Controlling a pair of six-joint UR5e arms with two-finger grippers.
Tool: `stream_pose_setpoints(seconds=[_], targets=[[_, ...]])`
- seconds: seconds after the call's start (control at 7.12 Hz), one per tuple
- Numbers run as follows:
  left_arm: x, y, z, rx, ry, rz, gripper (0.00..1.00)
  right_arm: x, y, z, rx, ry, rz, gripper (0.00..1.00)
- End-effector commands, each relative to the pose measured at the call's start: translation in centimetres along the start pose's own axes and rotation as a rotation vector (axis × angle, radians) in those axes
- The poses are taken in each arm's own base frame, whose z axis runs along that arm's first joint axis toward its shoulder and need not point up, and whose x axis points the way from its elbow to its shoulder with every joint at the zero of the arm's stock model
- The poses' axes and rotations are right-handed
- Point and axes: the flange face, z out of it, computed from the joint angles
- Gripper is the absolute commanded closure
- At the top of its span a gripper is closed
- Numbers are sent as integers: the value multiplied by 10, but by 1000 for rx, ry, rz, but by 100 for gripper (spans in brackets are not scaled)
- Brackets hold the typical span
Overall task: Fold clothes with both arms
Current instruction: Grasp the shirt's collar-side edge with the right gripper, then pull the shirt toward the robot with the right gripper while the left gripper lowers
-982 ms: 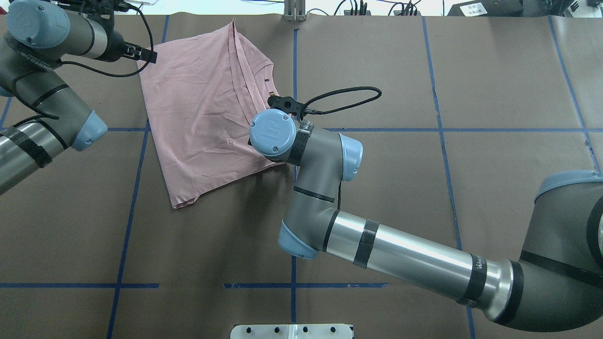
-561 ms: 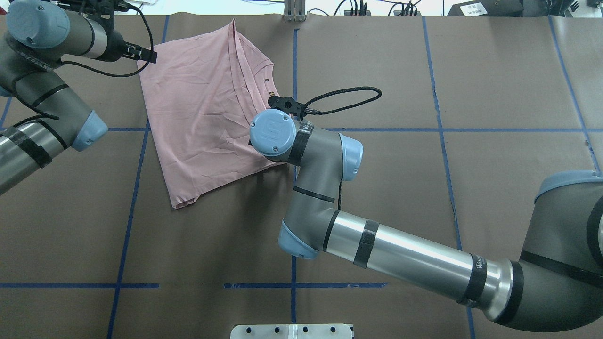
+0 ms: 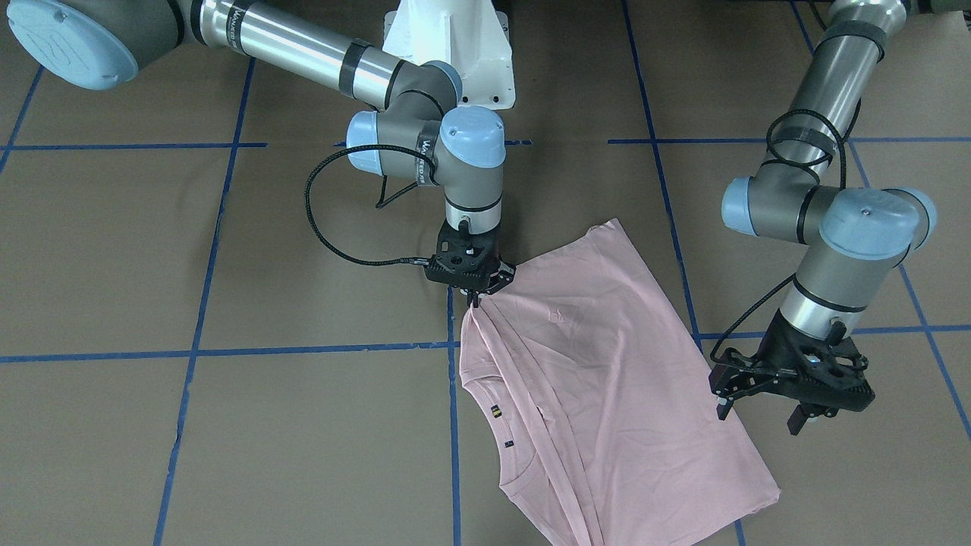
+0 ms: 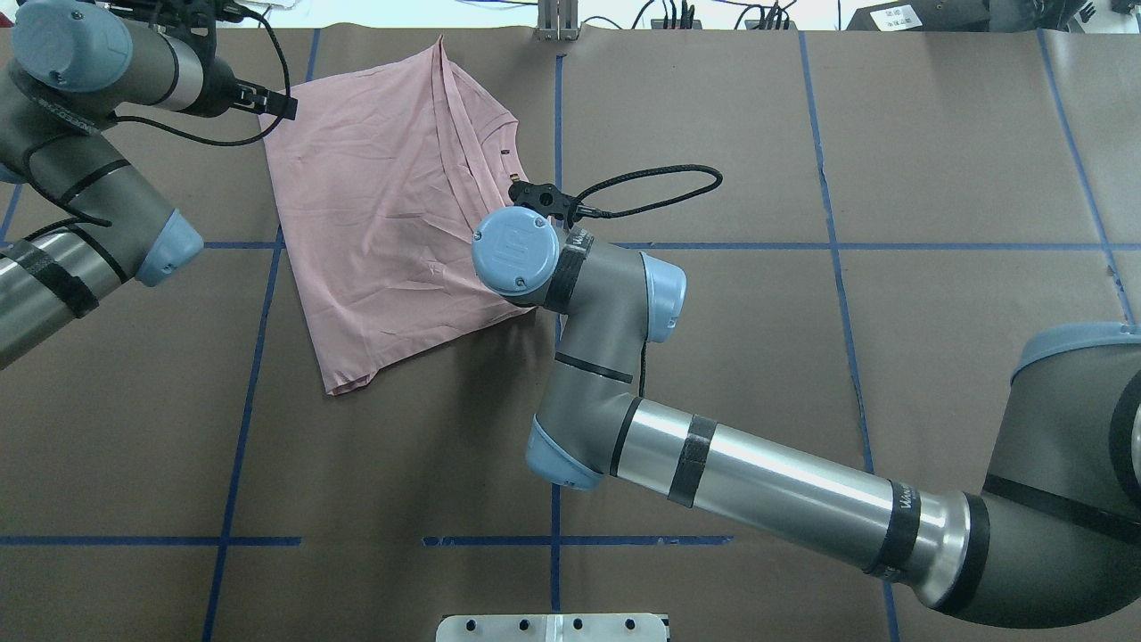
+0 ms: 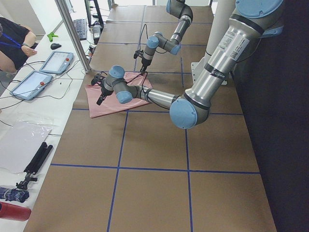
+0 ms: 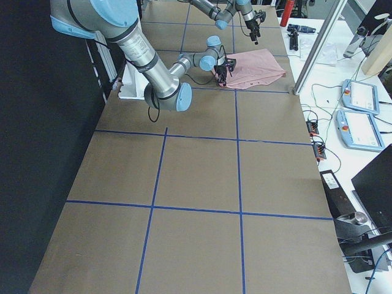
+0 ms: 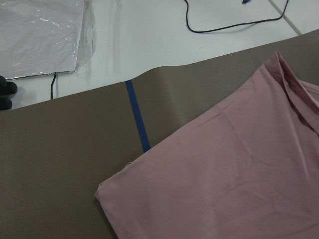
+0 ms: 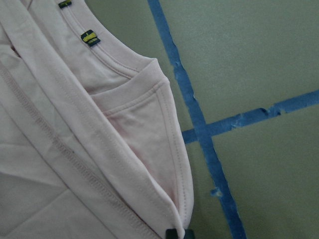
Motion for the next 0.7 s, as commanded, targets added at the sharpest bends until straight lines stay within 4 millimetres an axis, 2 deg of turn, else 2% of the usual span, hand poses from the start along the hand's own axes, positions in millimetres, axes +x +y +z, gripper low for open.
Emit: stream_pose_setpoints(seconds=[0.0, 0.14, 0.28, 0.42, 0.56], targets=[[1, -1, -1, 2, 2, 0, 0, -5, -8, -20, 5, -36, -6, 100], [2, -2, -3, 4, 4, 1, 0, -1, -10, -38, 2, -30, -6, 100], [4, -3, -4, 7, 8, 2, 0, 33, -9, -50, -1, -39, -6, 100], [5, -3, -5, 8, 9, 3, 0, 91, -6, -59, 1, -50, -7, 100], [7, -5, -8, 14, 14, 5, 0, 140, 12, -75, -6, -66, -23, 100]])
